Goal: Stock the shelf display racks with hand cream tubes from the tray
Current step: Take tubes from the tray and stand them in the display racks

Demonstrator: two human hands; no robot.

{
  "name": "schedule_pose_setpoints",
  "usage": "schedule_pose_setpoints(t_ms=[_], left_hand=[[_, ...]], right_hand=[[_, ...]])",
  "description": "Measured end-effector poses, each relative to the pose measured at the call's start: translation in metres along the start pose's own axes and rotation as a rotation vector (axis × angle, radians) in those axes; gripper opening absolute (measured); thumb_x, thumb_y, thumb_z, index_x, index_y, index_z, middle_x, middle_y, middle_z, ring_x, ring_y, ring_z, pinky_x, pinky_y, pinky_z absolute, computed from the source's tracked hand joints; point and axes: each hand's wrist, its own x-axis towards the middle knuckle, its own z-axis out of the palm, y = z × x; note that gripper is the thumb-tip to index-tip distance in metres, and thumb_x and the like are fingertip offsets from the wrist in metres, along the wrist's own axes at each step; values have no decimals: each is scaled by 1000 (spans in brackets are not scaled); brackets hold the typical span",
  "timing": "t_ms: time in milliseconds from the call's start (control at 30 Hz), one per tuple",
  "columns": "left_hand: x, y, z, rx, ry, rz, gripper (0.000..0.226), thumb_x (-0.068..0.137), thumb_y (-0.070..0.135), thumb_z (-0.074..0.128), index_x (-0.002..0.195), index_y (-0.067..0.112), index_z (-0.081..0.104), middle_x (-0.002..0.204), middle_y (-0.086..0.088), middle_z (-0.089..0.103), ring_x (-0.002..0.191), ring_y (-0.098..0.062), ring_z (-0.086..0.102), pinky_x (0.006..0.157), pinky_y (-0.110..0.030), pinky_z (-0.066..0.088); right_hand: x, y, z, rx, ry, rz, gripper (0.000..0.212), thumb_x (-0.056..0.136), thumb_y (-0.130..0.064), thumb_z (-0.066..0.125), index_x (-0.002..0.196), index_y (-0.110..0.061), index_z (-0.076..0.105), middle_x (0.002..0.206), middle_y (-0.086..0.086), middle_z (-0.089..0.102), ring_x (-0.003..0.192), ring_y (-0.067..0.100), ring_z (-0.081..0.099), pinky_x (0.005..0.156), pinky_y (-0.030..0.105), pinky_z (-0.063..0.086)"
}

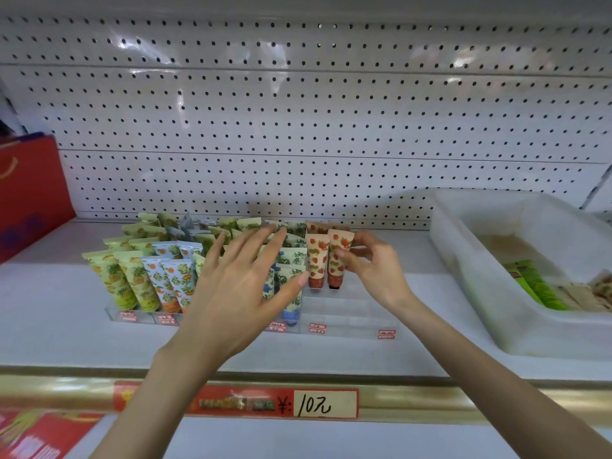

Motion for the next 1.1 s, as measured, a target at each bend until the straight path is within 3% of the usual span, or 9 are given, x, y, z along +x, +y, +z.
schedule_pose_setpoints(t_ms=[333, 633, 1100], left_hand=[[-2, 0, 3, -6, -7, -5, 73, 89, 65, 17, 138, 17, 43, 141, 0, 46, 130, -19, 41, 110, -44, 23], [-2, 0, 3, -31, 0, -1, 74, 89, 66, 17, 138, 17, 43, 141, 1, 45, 131, -18, 40, 110, -43, 21], [-5, -2, -5, -58, 7, 5, 77, 86, 68, 13, 141, 20, 39, 145, 3, 41, 134, -16, 35, 112, -40, 15]], right_hand=[[0, 1, -1, -50, -22, -8, 14, 87, -17, 65, 98, -16, 56, 91, -12, 62, 89, 8, 61, 82, 41, 55], [-3, -1, -1, -49, -35, -4, 12, 88, -14, 63, 97, -15, 54, 93, -6, 61, 94, 17, 61, 79, 40, 57], [-4, -7, -10, -117, -21, -2, 20, 87, -25, 64, 104, -16, 58, 92, -17, 60, 90, 3, 59, 85, 32, 53]])
